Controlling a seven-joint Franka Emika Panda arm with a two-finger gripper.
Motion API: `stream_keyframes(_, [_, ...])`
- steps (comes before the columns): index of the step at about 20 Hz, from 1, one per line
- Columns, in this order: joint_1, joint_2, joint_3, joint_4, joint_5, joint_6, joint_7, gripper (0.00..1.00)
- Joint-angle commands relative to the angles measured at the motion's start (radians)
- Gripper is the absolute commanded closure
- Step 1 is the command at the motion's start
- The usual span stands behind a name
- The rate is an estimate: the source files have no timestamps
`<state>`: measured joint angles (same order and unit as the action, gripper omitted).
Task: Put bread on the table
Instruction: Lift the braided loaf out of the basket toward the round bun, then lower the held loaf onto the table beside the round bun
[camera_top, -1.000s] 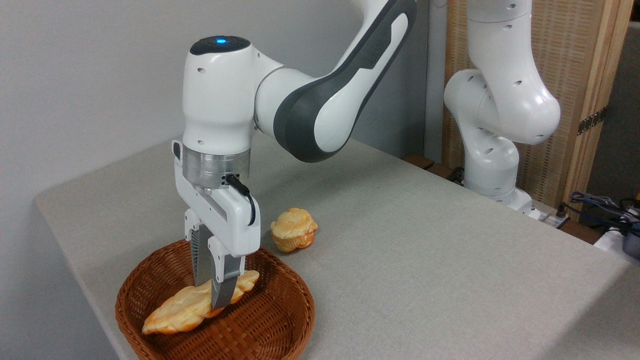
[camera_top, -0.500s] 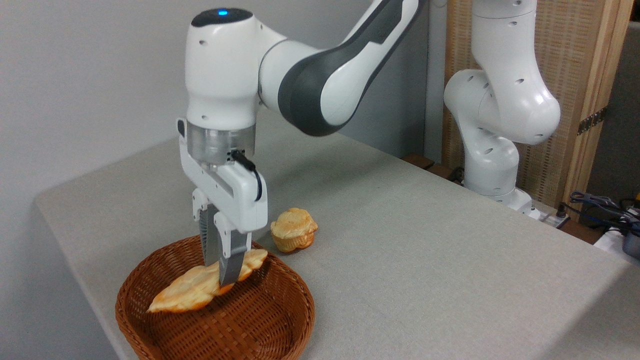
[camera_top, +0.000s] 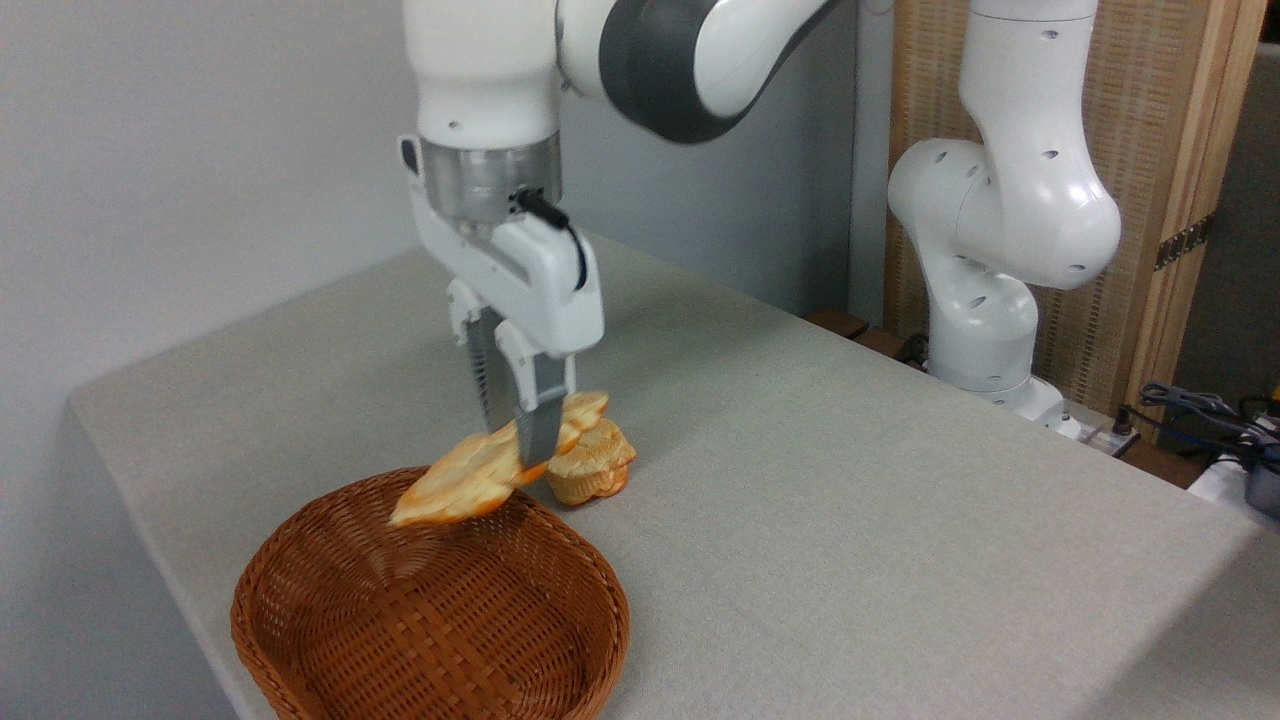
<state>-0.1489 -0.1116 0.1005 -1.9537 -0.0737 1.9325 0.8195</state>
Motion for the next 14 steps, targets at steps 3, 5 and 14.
stream_keyframes(3, [-0.001, -0.089, 0.011, -0.044, -0.017, -0.183, 0.015, 0.53])
stream_keyframes(5, [-0.001, -0.091, 0.011, -0.051, -0.015, -0.239, 0.029, 0.52])
stream_keyframes(14, [0.003, -0.076, 0.041, -0.103, -0.006, -0.254, 0.066, 0.48])
